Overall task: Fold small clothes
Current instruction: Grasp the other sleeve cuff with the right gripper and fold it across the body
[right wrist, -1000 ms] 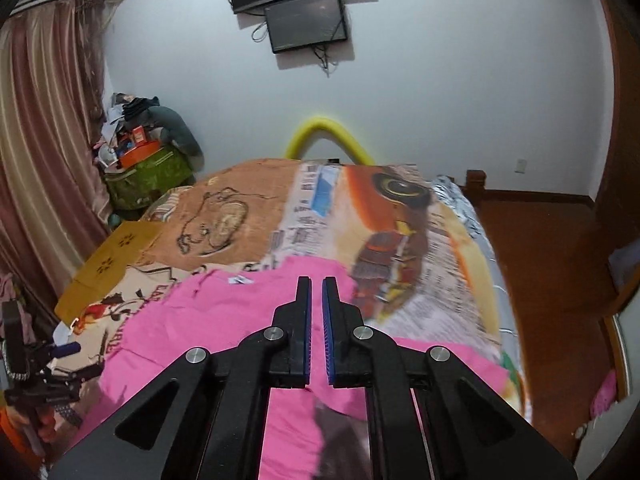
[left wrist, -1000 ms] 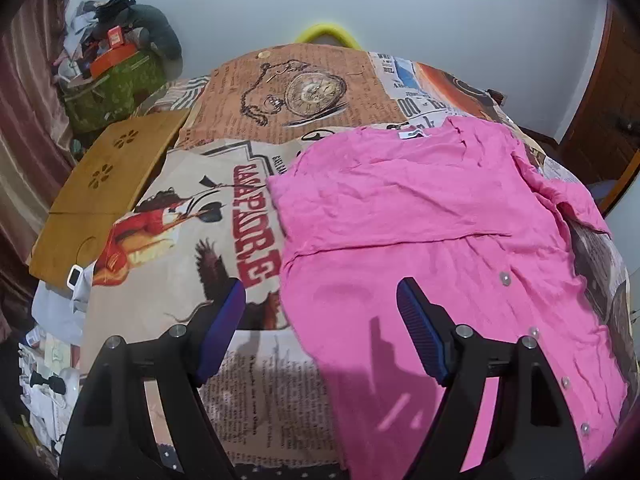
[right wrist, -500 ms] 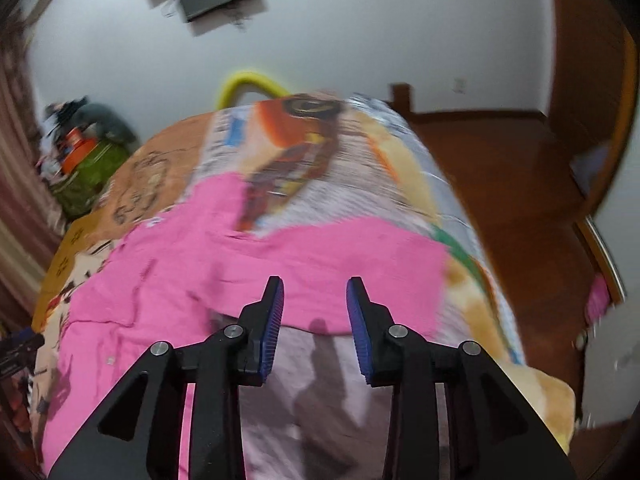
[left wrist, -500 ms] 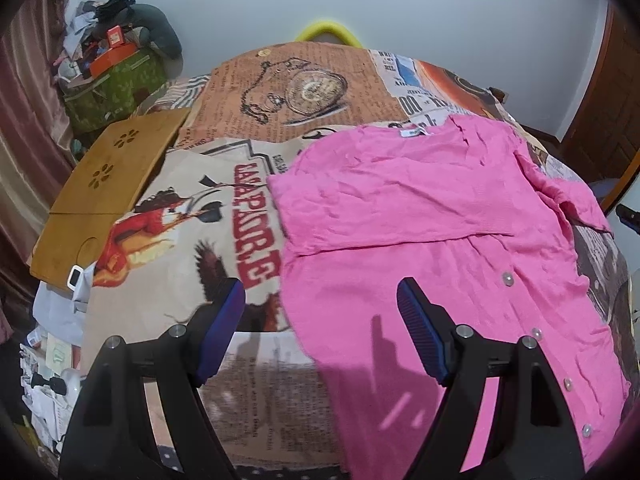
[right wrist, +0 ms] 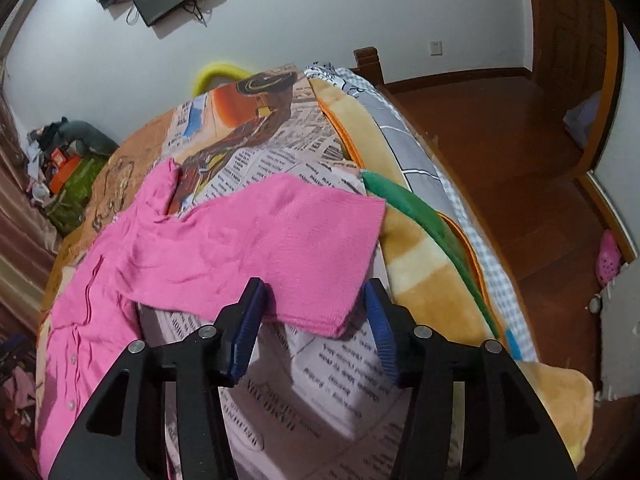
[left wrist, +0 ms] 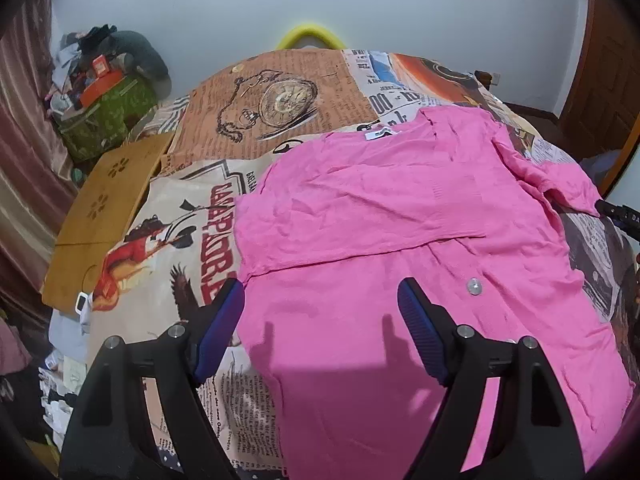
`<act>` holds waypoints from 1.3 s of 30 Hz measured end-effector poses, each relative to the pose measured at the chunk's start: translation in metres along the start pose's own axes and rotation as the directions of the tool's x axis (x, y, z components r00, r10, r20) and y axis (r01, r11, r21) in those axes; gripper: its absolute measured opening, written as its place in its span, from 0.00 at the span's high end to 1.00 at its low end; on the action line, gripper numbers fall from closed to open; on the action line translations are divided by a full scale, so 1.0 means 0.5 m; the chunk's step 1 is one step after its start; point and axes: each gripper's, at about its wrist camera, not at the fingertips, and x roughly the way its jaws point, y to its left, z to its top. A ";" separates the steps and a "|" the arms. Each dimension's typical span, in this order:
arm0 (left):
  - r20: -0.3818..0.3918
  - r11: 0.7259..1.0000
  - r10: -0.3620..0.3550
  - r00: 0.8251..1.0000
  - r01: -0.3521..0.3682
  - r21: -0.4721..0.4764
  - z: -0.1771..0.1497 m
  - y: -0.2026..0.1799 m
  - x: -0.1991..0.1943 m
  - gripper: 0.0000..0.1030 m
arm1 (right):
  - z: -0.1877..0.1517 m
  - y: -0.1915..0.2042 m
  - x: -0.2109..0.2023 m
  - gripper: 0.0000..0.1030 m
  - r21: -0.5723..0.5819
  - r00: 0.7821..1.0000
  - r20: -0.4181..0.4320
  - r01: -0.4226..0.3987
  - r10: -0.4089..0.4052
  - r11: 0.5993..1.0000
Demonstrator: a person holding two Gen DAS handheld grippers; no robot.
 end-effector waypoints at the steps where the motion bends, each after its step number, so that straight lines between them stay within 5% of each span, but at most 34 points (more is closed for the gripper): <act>1: 0.002 1.000 0.003 1.000 -0.003 0.001 0.002 -0.003 0.000 0.24 | 0.000 -0.003 0.004 0.54 0.007 1.000 0.000 -0.012 0.012 1.000; 7: -0.013 0.999 -0.016 1.000 0.015 -0.029 0.003 -0.007 0.012 0.24 | 0.002 0.019 -0.004 0.84 -0.048 0.999 0.049 0.000 0.002 0.999; 11: -0.010 0.999 -0.025 1.000 0.025 -0.033 -0.004 -0.004 0.010 0.24 | 0.015 0.026 -0.016 0.93 -0.062 0.996 0.082 0.027 -0.022 0.998; 18: 0.001 0.997 -0.036 0.999 0.036 -0.063 -0.019 0.024 0.000 0.24 | 0.058 0.059 -0.055 0.95 -0.088 0.987 0.159 0.037 -0.023 0.995; 24: 0.014 0.996 -0.036 0.999 0.037 -0.082 -0.036 0.053 -0.010 0.24 | 0.102 0.165 -0.086 0.96 -0.186 0.978 0.191 -0.042 0.078 0.982; 32: 0.033 0.993 -0.035 0.999 0.038 -0.112 -0.050 0.104 -0.022 0.24 | 0.120 0.404 -0.076 0.96 -0.378 0.944 0.151 -0.220 0.294 0.899; 39: 0.010 0.989 -0.024 1.000 0.025 -0.146 -0.068 0.148 -0.019 0.24 | 0.035 0.594 0.038 0.96 -0.523 0.928 -0.049 -0.339 0.370 0.782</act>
